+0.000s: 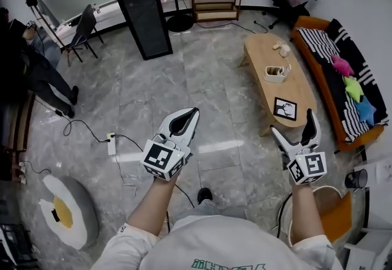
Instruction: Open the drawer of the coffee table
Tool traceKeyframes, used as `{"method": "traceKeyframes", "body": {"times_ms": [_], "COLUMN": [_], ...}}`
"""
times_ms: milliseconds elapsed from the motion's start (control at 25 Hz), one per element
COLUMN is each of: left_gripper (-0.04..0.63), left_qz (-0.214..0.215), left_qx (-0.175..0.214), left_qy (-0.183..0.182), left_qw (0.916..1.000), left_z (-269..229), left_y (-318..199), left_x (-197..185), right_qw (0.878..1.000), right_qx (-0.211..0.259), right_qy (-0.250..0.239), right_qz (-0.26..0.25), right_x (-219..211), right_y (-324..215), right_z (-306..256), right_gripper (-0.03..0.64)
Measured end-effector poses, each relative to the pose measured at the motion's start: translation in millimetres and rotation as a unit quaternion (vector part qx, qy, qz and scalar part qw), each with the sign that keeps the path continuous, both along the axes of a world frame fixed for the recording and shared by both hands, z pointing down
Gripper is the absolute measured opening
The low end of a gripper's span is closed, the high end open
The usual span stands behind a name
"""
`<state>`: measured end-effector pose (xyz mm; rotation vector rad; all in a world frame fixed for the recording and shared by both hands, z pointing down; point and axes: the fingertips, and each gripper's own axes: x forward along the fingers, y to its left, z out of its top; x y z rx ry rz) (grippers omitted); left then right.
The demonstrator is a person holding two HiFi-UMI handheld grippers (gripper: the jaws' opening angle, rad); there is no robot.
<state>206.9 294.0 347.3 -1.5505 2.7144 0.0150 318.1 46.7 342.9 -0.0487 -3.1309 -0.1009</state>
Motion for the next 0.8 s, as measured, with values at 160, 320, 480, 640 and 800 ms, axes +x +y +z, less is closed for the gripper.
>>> {"method": "traceKeyframes", "body": {"times_ms": [160, 320, 480, 640, 800], "left_gripper": [-0.002, -0.001, -0.002, -0.002, -0.002], "left_qz": [-0.001, -0.008, -0.014, -0.025, -0.033], "left_qx": [0.004, 0.008, -0.006, -0.023, -0.036], "left_qy": [0.003, 0.006, 0.005, -0.004, -0.016], "left_qw": [1.0, 0.9999, 0.9999, 0.9994, 0.9987], "left_z": [-1, -1, 6, 4, -6], "left_y": [2, 1, -8, -20, -44], "left_x": [-38, -81, -125, -183, -253], "right_qw": [1.0, 1.0, 1.0, 0.999, 0.998], "right_qx": [0.008, 0.012, 0.001, -0.004, -0.016], "right_qy": [0.014, 0.011, 0.002, 0.002, -0.006], "right_qz": [-0.007, -0.019, -0.029, -0.046, -0.056], "right_x": [-37, -83, -134, -196, -267], "right_y": [5, 6, -4, -19, -42], "right_z": [1, -1, 10, 16, 21], "right_gripper": [0.589, 0.589, 0.589, 0.589, 0.589]}}
